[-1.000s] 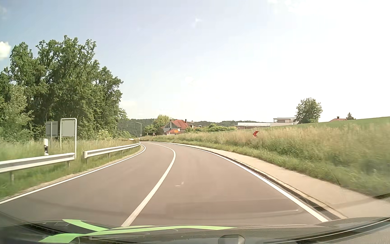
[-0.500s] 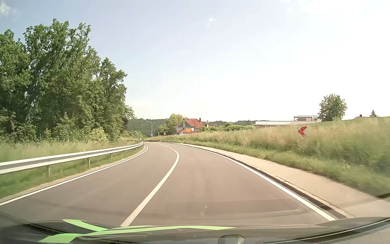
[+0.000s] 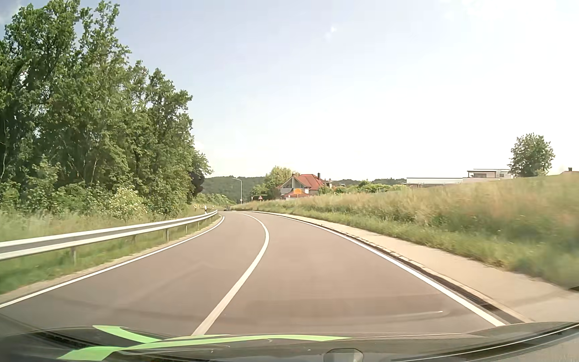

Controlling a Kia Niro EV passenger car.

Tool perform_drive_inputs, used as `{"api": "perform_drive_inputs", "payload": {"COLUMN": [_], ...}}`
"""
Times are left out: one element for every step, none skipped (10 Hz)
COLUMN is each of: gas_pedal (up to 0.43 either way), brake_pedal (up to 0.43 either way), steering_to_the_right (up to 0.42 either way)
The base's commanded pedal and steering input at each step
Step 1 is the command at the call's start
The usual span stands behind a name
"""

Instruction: Follow the waypoints while adhering to traffic rules and regulations

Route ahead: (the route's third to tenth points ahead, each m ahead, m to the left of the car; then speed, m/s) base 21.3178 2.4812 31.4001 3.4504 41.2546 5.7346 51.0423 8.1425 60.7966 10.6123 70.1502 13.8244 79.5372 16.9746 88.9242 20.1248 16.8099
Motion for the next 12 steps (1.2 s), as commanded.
{"api": "perform_drive_inputs", "payload": {"gas_pedal": [0.0,0.0,0.0,0.0,0.0,0.0,0.0,0.0,0.0,0.0,0.0,0.0], "brake_pedal": [0.0,0.0,0.0,0.0,0.0,0.0,0.0,0.0,0.043,0.073,0.098,0.104], "steering_to_the_right": [-0.033,-0.033,-0.031,-0.028,-0.026,-0.026,-0.027,-0.028,-0.029,-0.03,-0.03,-0.03]}}
